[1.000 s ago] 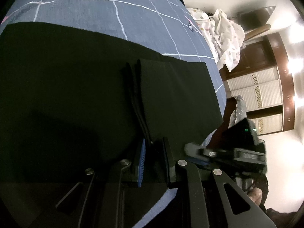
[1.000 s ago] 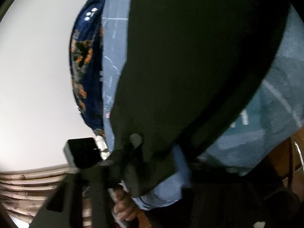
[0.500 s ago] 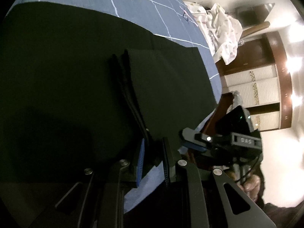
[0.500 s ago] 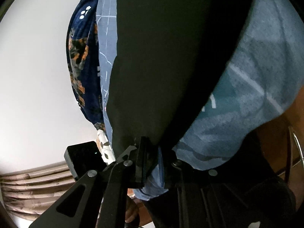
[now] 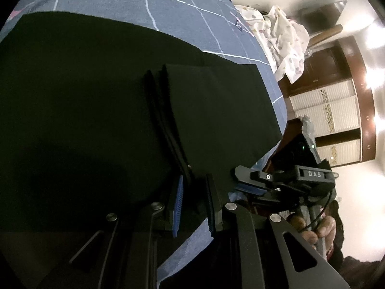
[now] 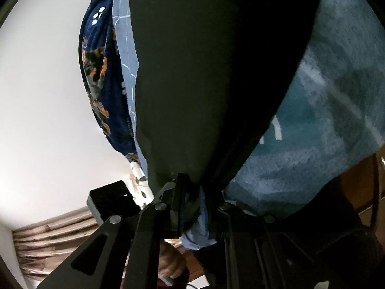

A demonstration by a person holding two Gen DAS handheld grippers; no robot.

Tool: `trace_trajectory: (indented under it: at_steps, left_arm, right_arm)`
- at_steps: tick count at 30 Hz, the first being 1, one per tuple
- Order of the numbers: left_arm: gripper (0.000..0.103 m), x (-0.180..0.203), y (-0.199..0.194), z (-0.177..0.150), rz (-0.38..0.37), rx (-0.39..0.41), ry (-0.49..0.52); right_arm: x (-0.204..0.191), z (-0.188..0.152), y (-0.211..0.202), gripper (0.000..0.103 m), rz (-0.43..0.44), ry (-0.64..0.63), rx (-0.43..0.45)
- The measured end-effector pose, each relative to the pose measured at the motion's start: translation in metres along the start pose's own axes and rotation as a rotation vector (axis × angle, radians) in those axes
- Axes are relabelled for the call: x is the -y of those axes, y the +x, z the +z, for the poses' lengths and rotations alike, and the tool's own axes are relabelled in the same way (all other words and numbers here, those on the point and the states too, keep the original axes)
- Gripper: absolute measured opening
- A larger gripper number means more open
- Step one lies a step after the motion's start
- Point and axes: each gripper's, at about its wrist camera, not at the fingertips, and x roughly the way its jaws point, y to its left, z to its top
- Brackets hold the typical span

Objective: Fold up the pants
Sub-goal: 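Open the right gripper and lift it off the folded trousers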

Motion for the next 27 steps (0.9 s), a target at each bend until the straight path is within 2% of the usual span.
trace_trajectory:
  at_steps: [5, 7, 9, 10, 12, 15, 18, 21, 24, 25, 26, 27]
  left_arm:
    - [0.02, 0.006, -0.008, 0.0, 0.048, 0.017, 0.032]
    - [0.02, 0.011, -0.018, -0.003, 0.076, 0.04, 0.071]
    - [0.022, 0.018, -0.036, -0.01, 0.113, 0.099, 0.119]
    - [0.026, 0.019, -0.043, -0.013, 0.13, 0.129, 0.128]
    - [0.034, 0.013, -0.066, -0.022, 0.158, 0.201, 0.122]
    - [0.036, -0.003, -0.098, -0.038, 0.208, 0.308, 0.081]
    - [0.038, -0.023, -0.124, -0.056, 0.264, 0.368, 0.043]
    - [0.04, -0.042, -0.143, -0.075, 0.313, 0.401, -0.012]
    - [0.04, -0.065, -0.158, -0.095, 0.328, 0.423, -0.078]
    - [0.04, -0.073, -0.163, -0.101, 0.33, 0.429, -0.105]
    - [0.041, -0.079, -0.166, -0.106, 0.333, 0.432, -0.128]
    - [0.041, -0.085, -0.169, -0.11, 0.332, 0.435, -0.151]
  right_arm:
    - [-0.005, -0.011, -0.014, 0.029, 0.022, -0.037, -0.049]
    - [-0.008, -0.018, -0.028, 0.029, 0.037, -0.075, -0.061]
    - [-0.013, -0.02, -0.045, 0.029, 0.067, -0.116, -0.04]
    - [-0.019, -0.018, -0.056, 0.029, 0.063, -0.15, -0.009]
    - [-0.035, -0.01, -0.081, 0.029, -0.004, -0.246, 0.112]
    - [-0.055, 0.006, -0.109, 0.029, -0.153, -0.377, 0.287]
    - [-0.057, 0.026, -0.118, 0.017, -0.182, -0.403, 0.356]
    - [-0.054, 0.042, -0.112, 0.014, -0.171, -0.398, 0.355]
    - [-0.05, 0.053, -0.102, 0.013, -0.212, -0.422, 0.372]
    - [-0.047, 0.056, -0.1, 0.009, -0.225, -0.412, 0.375]
    - [-0.04, 0.06, -0.099, 0.001, -0.243, -0.385, 0.377]
    - [-0.036, 0.064, -0.1, 0.0, -0.244, -0.365, 0.379]
